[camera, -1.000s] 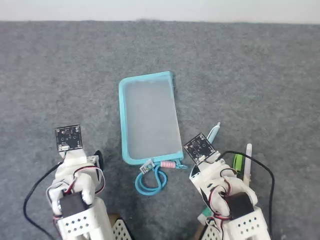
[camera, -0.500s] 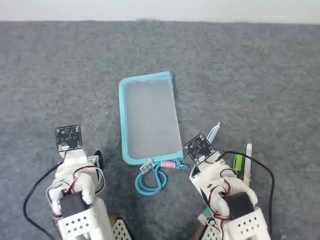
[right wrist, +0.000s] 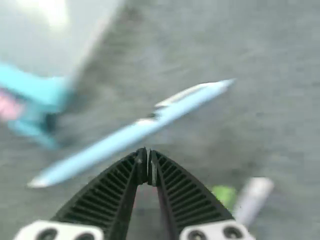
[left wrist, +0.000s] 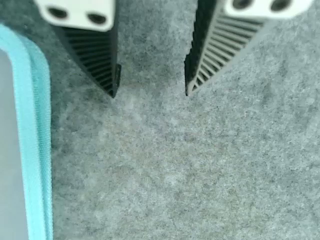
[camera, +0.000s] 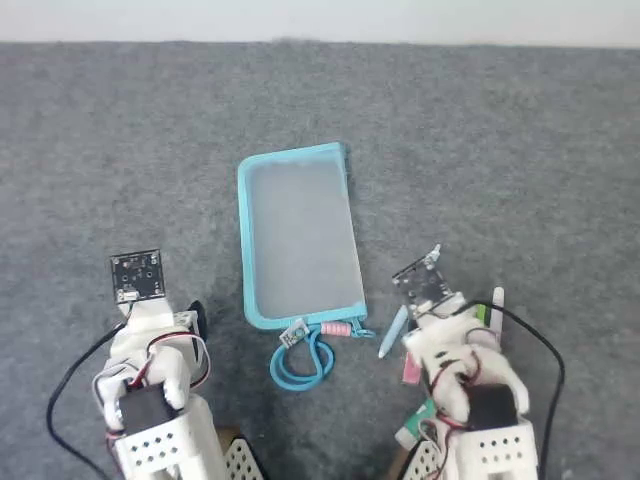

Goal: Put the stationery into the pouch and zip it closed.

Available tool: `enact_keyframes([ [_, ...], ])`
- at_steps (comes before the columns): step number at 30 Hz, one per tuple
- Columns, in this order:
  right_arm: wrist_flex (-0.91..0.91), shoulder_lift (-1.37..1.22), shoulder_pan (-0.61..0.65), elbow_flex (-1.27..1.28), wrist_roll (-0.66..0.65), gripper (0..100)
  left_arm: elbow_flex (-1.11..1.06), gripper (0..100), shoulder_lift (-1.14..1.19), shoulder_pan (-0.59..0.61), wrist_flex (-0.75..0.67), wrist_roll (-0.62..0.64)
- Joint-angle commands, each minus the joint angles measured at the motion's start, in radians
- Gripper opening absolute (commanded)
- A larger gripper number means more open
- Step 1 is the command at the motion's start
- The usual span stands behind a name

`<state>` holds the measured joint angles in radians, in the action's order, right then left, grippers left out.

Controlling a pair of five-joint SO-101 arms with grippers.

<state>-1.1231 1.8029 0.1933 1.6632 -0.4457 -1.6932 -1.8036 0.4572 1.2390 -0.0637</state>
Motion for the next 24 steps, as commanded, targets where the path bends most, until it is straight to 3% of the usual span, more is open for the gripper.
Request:
enact_keyframes([
  [1,0.111,0.012,-0.191,-0.008,-0.242,0.9,0.007,20,-0.020,0.005,0.005,0.009],
  [5,0.096,0.004,-0.226,-0.094,-0.130,1.3,0.007,20,-0.020,0.005,0.005,0.009],
  [11,-0.071,-0.081,-0.001,-0.293,-0.104,1.3,0.007,20,-0.020,0.005,0.005,0.009],
  [15,-0.001,-0.344,0.107,-0.397,-0.048,2.3,0.007,20,-0.020,0.003,0.005,0.009],
  [21,0.031,-0.819,0.346,-0.634,0.041,13.9,0.007,20,-0.020,0.003,0.005,0.009],
  [24,0.090,-0.987,0.438,-0.664,0.058,14.4,0.007,20,-0.020,0.003,0.005,0.009],
])
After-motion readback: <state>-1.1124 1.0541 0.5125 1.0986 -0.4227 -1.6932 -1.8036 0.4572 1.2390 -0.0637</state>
